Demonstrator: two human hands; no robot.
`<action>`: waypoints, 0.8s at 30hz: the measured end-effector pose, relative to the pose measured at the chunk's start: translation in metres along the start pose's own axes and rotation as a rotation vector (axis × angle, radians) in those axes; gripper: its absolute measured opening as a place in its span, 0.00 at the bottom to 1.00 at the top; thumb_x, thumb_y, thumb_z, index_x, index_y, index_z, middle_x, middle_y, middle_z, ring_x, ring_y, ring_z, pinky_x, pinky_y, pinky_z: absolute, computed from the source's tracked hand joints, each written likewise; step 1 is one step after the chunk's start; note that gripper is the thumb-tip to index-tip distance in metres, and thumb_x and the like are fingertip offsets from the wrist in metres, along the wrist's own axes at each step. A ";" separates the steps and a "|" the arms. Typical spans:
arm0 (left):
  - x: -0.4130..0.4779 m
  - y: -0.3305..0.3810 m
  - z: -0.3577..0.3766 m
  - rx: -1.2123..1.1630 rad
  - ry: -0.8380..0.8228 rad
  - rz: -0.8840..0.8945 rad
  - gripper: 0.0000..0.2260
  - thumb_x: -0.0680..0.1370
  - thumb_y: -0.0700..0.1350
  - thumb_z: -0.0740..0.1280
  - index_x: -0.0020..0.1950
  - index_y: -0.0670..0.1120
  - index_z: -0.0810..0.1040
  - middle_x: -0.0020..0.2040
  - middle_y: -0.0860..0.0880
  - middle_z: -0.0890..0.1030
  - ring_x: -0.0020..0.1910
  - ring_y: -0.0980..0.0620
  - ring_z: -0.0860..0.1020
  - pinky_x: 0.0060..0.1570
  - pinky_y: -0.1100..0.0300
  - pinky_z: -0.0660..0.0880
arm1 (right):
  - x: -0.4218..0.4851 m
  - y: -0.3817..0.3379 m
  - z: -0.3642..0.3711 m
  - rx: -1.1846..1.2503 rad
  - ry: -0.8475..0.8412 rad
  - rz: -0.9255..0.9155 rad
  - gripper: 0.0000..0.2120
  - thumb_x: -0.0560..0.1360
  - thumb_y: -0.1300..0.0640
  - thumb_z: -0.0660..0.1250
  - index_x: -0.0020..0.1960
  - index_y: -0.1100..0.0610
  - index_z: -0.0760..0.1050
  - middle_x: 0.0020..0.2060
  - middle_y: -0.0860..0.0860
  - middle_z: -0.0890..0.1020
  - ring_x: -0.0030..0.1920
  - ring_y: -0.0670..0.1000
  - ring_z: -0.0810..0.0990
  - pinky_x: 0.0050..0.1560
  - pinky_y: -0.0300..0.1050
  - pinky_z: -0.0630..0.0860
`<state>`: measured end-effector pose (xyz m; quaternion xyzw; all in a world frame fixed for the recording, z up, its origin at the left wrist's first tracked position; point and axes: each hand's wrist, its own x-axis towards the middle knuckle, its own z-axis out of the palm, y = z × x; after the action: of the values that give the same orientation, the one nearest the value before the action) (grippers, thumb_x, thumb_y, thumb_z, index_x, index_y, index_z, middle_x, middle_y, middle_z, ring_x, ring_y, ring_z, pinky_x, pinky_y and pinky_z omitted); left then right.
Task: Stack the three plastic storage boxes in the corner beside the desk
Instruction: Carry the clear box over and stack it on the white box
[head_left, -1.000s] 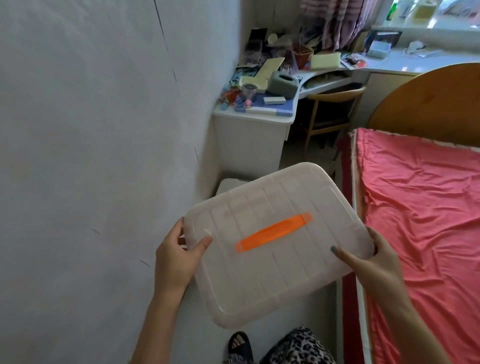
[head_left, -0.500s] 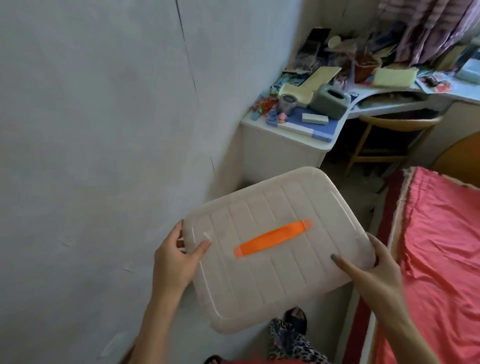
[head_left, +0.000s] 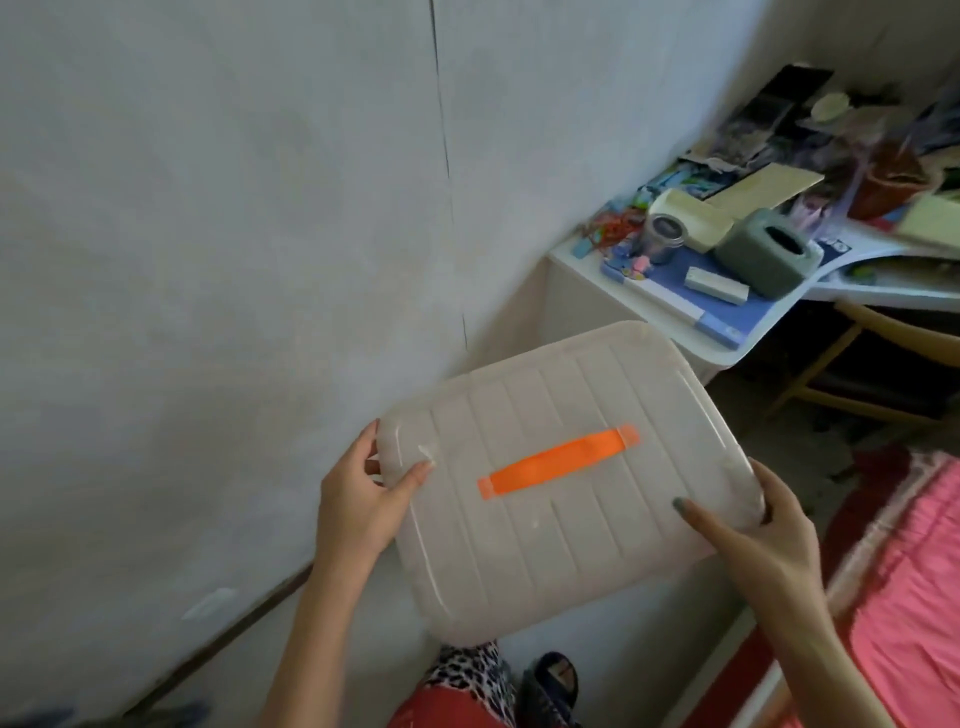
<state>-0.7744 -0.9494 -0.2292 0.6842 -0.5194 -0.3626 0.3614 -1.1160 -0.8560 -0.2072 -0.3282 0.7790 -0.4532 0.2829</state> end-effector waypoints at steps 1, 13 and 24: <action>0.005 0.000 0.003 0.001 0.006 -0.008 0.32 0.69 0.48 0.80 0.71 0.50 0.74 0.55 0.49 0.84 0.48 0.52 0.84 0.50 0.49 0.82 | 0.008 -0.001 0.004 -0.011 -0.009 -0.001 0.35 0.63 0.55 0.81 0.66 0.51 0.72 0.52 0.47 0.78 0.53 0.53 0.79 0.49 0.46 0.75; 0.080 -0.009 0.034 0.063 0.030 -0.047 0.33 0.68 0.53 0.79 0.71 0.50 0.74 0.54 0.50 0.85 0.45 0.59 0.82 0.41 0.63 0.77 | 0.094 -0.021 0.047 -0.075 -0.065 0.009 0.35 0.63 0.55 0.81 0.67 0.53 0.72 0.55 0.50 0.79 0.54 0.53 0.79 0.48 0.46 0.75; 0.116 -0.035 0.074 0.055 0.105 -0.200 0.37 0.68 0.52 0.79 0.74 0.49 0.70 0.61 0.50 0.81 0.53 0.50 0.82 0.55 0.51 0.79 | 0.172 -0.001 0.098 -0.225 -0.183 0.065 0.40 0.63 0.50 0.80 0.71 0.52 0.68 0.55 0.46 0.74 0.51 0.49 0.74 0.47 0.49 0.75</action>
<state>-0.8000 -1.0637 -0.3090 0.7603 -0.4387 -0.3461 0.3312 -1.1506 -1.0392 -0.2728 -0.3723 0.8062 -0.3216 0.3286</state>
